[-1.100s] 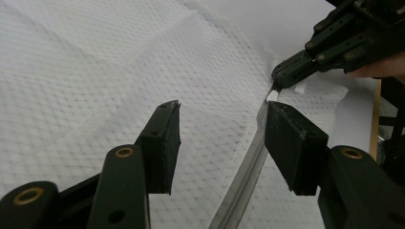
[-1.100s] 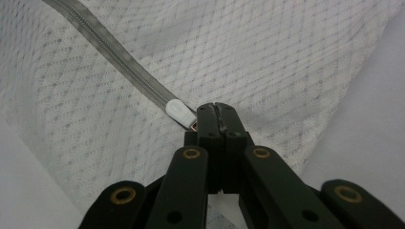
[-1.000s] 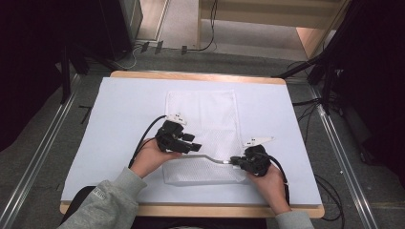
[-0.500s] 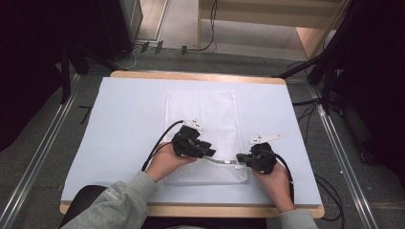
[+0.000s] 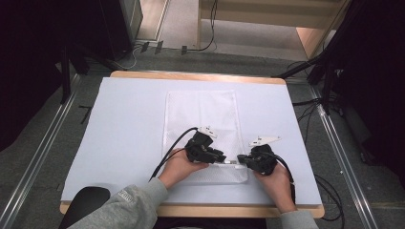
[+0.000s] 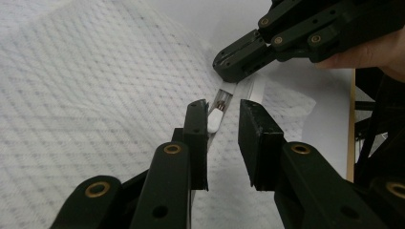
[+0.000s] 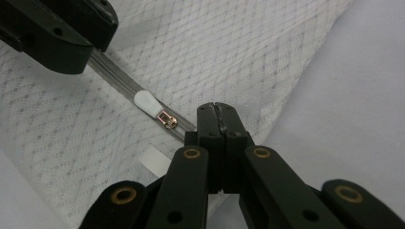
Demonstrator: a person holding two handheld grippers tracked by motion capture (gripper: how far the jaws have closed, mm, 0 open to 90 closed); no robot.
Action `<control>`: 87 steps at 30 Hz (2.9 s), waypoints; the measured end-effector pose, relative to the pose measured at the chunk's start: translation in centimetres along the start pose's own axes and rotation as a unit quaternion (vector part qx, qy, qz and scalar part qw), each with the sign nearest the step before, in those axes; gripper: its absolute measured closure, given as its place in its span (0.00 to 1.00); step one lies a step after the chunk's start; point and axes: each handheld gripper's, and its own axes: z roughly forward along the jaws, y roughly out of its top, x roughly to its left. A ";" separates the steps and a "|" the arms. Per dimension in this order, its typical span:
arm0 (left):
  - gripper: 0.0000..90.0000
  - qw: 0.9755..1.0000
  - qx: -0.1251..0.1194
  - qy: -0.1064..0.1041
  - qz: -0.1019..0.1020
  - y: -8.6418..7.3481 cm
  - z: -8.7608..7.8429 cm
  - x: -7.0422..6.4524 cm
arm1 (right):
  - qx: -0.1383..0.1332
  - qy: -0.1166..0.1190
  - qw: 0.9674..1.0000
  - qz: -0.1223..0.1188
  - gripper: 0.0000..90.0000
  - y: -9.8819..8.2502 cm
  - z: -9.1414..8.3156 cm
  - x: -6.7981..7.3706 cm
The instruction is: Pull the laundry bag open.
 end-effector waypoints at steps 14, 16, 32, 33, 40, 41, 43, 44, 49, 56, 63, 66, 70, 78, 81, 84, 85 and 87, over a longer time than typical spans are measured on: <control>0.82 1.000 0.019 0.011 0.006 -0.3 2.7 0.7 | 0.000 -0.001 1.000 0.000 1.00 0.0 0.0 0.0; 0.81 1.000 0.013 0.003 0.003 -0.5 2.7 0.7 | 0.000 -0.001 1.000 0.001 1.00 0.0 0.0 0.0; 0.88 1.000 0.004 -0.001 0.009 -0.9 3.2 0.2 | -0.001 -0.002 1.000 -0.001 1.00 0.0 0.0 0.1; 0.88 1.000 0.005 0.001 0.014 -0.9 3.2 0.1 | 0.000 -0.002 1.000 -0.001 1.00 0.0 0.0 0.1; 0.90 1.000 0.006 -0.014 0.012 -1.0 3.3 0.0 | -0.001 -0.002 1.000 -0.002 1.00 0.0 0.0 0.0; 0.90 1.000 0.008 -0.016 0.012 -1.0 3.5 -0.1 | 0.000 -0.002 1.000 -0.003 1.00 0.0 0.0 0.1; 0.90 1.000 0.006 -0.014 0.015 -0.9 3.7 -0.4 | 0.001 -0.004 1.000 -0.003 1.00 0.0 0.0 0.1; 0.90 1.000 0.004 -0.013 0.012 -0.9 3.8 -0.5 | 0.000 -0.004 1.000 -0.001 1.00 0.0 0.0 0.1; 0.96 1.000 0.005 -0.009 0.007 -0.8 3.9 -0.3 | 0.000 -0.004 1.000 -0.002 1.00 0.0 0.0 0.1; 0.98 1.000 0.017 -0.021 -0.013 -0.4 3.7 0.4 | 0.000 0.006 1.000 0.003 1.00 -0.1 -0.1 0.1; 0.98 0.999 0.021 -0.035 -0.035 -0.3 3.7 0.8 | 0.001 0.000 0.999 -0.033 1.00 -0.3 -0.2 0.6; 0.98 0.997 0.025 -0.045 -0.048 -0.3 3.7 1.1 | -0.003 -0.005 0.999 -0.052 1.00 -0.4 -0.2 0.7; 0.98 0.998 0.032 -0.043 -0.045 -0.1 3.6 0.9 | -0.008 -0.001 0.999 -0.051 1.00 -0.5 -0.1 0.6; 0.98 0.997 0.039 -0.051 -0.049 -0.1 3.5 1.1 | -0.012 0.007 0.999 -0.045 1.00 -0.6 -0.1 0.5; 0.98 0.997 0.040 -0.053 -0.050 0.0 3.4 1.1 | -0.014 0.007 0.999 -0.046 1.00 -0.7 -0.1 0.4; 0.98 0.996 0.045 -0.056 -0.054 0.0 3.2 1.2 | -0.014 0.007 0.999 -0.044 1.00 -0.7 -0.1 0.5; 0.98 0.996 0.046 -0.055 -0.053 0.0 3.1 1.2 | -0.013 0.006 0.999 -0.045 1.00 -0.7 -0.1 0.5; 0.98 0.996 0.046 -0.054 -0.055 -0.1 2.7 1.4 | -0.014 0.007 0.999 -0.045 1.00 -0.7 -0.1 0.4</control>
